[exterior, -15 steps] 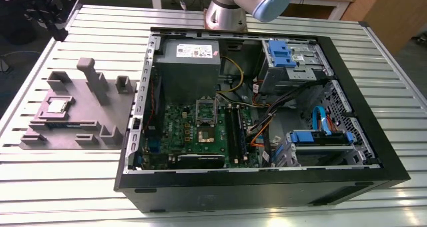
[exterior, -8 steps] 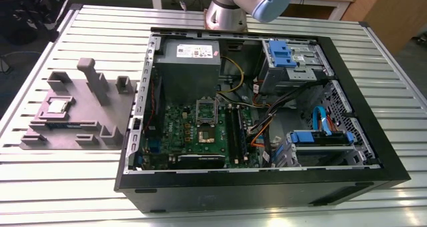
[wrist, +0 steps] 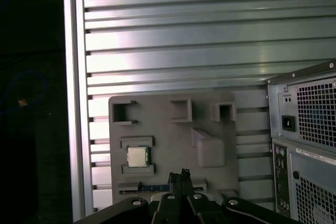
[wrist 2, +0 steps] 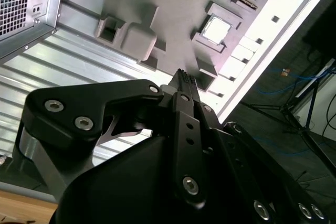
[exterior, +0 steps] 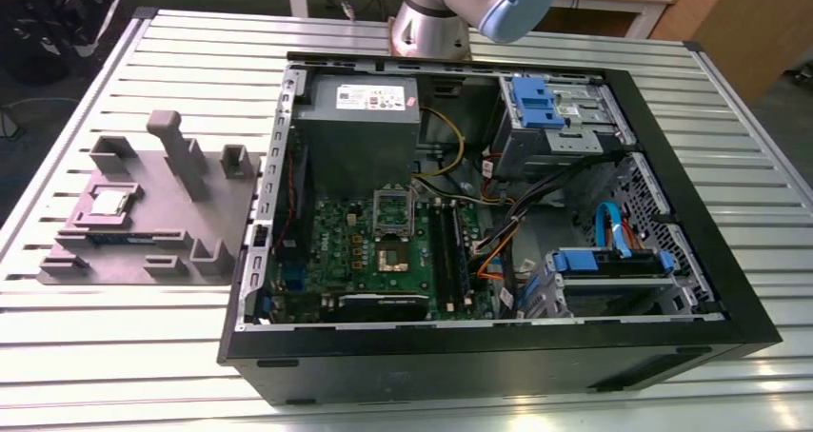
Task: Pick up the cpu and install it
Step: 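Reach for the cpu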
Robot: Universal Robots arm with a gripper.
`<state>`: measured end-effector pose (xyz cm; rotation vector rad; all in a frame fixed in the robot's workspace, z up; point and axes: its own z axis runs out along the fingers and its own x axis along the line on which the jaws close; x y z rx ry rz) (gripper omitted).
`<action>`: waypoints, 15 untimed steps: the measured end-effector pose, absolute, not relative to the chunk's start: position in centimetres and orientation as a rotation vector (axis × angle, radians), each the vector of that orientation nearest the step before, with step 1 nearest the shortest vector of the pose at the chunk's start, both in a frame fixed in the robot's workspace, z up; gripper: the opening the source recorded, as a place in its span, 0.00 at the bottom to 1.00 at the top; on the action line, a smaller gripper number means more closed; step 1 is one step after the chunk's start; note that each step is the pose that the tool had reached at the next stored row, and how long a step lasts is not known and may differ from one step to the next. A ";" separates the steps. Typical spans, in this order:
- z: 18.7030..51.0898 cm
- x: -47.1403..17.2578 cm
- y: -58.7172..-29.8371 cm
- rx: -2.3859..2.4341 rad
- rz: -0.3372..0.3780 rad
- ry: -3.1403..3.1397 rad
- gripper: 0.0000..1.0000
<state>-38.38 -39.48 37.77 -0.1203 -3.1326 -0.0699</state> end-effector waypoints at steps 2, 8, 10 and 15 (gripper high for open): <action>37.8 -38.5 -39.5 -0.120 -0.070 -3.133 0.10; 37.8 -38.6 -39.5 -0.120 -0.070 -3.133 0.10; 37.8 -38.6 -39.5 -0.120 -0.070 -3.133 0.10; 37.7 -38.7 -39.5 -0.120 -0.070 -3.133 0.10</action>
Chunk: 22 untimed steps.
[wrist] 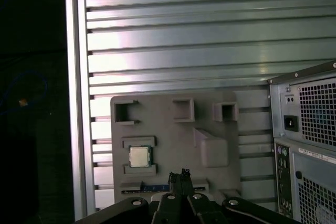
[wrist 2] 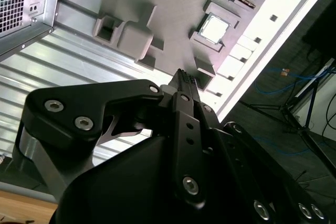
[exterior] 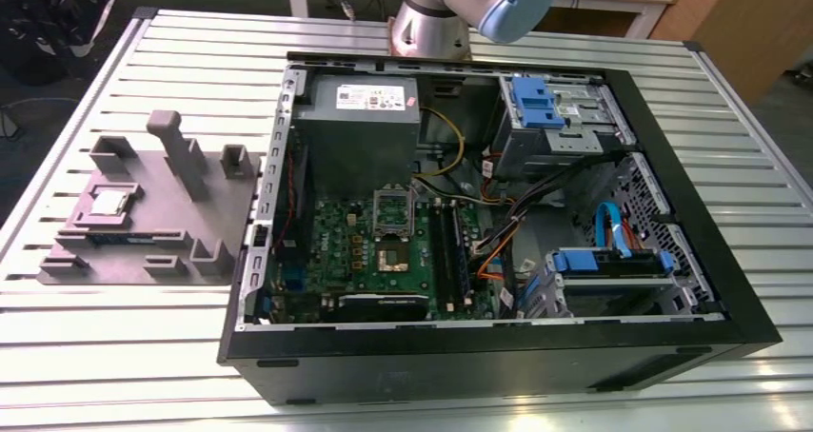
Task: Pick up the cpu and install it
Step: 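Reach for the cpu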
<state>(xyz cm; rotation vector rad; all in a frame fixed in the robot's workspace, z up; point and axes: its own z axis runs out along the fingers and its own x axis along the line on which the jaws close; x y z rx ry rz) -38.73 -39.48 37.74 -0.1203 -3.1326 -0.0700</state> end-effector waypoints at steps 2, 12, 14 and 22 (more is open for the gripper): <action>37.7 -38.8 -39.5 -0.120 -0.070 -3.133 0.10; 37.7 -39.1 -39.5 -0.120 -0.070 -3.133 0.10; 37.7 -39.2 -39.5 -0.120 -0.070 -3.133 0.10; 37.7 -39.3 -39.5 -0.120 -0.070 -3.133 0.10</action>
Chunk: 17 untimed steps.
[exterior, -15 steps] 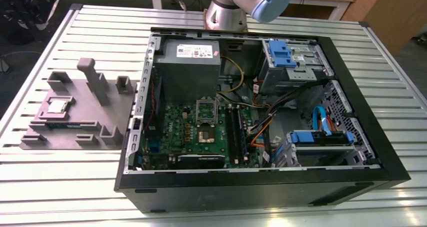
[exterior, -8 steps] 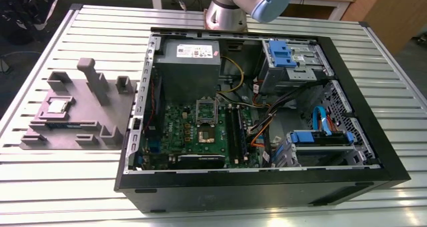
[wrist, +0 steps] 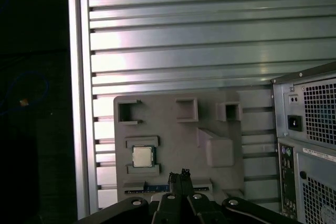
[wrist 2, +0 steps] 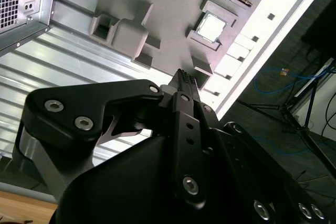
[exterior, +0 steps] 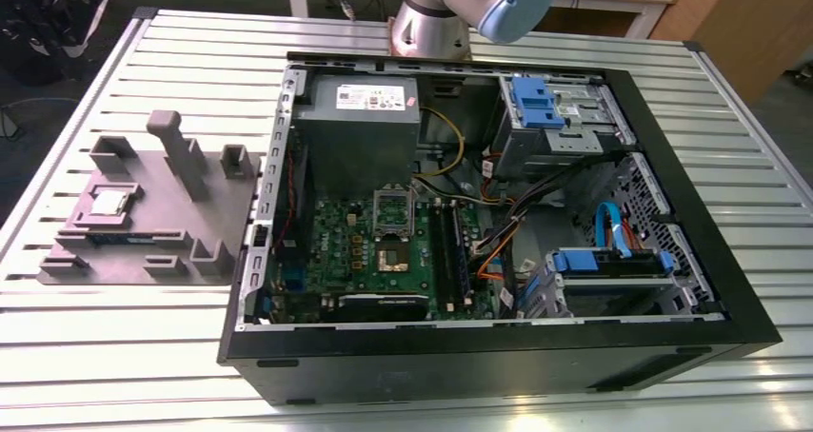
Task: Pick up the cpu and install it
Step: 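Reach for the cpu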
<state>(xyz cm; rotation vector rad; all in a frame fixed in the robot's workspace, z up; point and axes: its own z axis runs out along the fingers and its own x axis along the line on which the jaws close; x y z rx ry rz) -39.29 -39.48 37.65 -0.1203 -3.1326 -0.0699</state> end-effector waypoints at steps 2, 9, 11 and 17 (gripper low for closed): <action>37.6 -39.3 -39.5 -0.120 -0.070 -3.133 0.10; 37.6 -39.5 -39.5 -0.120 -0.070 -3.133 0.10; 37.6 -39.5 -39.5 -0.120 -0.070 -3.133 0.10; 37.7 -39.5 -39.5 -0.120 -0.070 -3.133 0.10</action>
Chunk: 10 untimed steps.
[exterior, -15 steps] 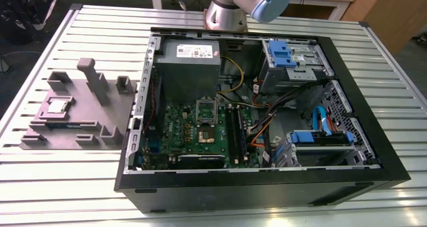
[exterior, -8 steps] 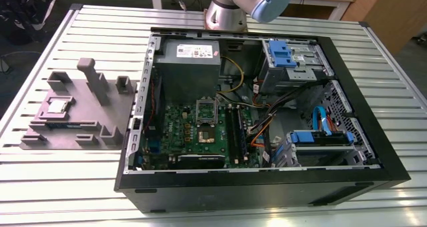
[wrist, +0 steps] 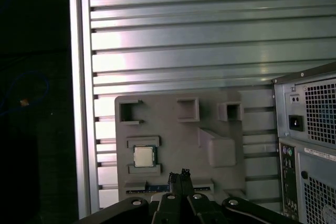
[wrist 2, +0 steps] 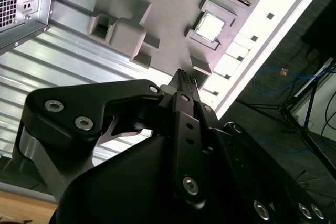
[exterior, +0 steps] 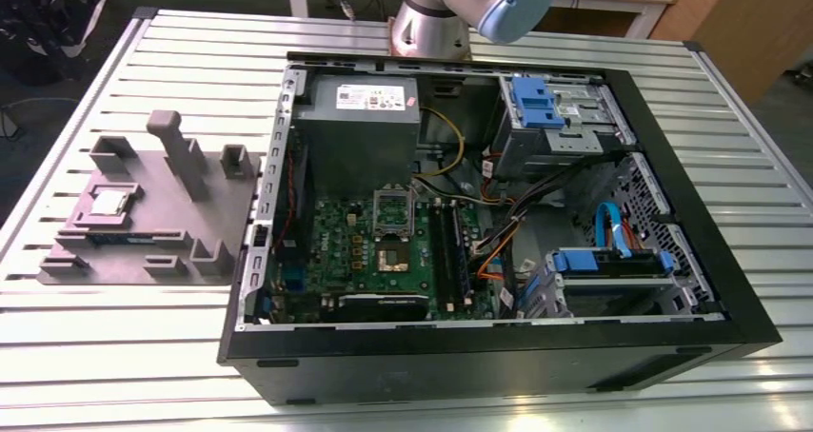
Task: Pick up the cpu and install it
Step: 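Reach for the cpu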
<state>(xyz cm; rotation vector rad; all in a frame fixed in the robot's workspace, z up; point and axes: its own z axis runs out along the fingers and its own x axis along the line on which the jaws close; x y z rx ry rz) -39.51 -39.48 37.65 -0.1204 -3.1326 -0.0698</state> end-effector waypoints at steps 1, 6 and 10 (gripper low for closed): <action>37.6 -39.6 -39.5 -0.121 -0.070 -3.133 0.10; 37.6 -40.6 -39.5 -0.120 -0.070 -3.133 0.10; 37.6 -41.9 -39.5 -0.120 -0.070 -3.132 0.10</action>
